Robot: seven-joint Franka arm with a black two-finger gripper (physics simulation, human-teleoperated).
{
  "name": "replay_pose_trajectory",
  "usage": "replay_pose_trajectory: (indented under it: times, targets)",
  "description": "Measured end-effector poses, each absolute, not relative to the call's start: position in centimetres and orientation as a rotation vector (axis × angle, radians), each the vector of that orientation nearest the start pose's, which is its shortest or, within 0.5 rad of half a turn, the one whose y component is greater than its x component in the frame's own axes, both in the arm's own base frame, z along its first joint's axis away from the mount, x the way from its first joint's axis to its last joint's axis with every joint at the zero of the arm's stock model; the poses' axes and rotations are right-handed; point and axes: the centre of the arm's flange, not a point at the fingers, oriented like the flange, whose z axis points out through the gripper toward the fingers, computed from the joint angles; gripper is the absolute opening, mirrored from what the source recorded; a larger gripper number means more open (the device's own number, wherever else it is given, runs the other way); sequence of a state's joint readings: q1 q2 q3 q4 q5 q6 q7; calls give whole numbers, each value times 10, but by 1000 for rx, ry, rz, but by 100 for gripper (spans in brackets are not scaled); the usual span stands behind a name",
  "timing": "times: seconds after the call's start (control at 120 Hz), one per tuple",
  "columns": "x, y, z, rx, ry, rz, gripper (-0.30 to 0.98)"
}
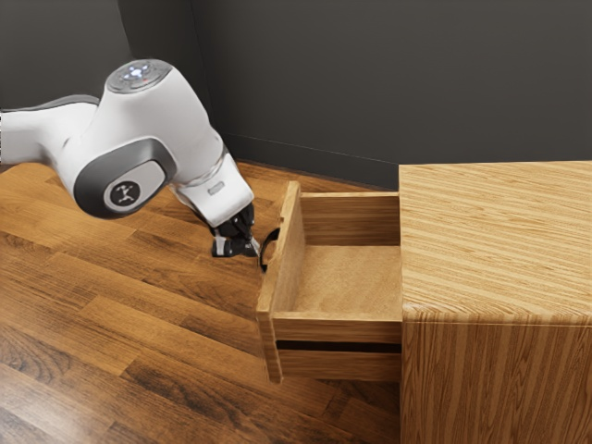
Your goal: Push the drawer handle with one arm to close the drawer
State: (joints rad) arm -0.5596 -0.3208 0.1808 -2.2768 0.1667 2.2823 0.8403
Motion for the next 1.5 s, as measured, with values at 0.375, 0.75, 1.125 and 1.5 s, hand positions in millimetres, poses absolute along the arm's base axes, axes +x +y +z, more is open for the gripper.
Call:
replay_pose_trajectory:
  times: [0.375, 0.75, 1.125, 1.5]
  targets:
    - [459, -194, 512, -2292, 1819, -549, -10]
    - [458, -224, 506, -2239, 1867, -622, -10]
    - [470, -247, 501, -2238, 1866, -706, -10]
    - [476, -275, 498, -2214, 1861, -832, -10]
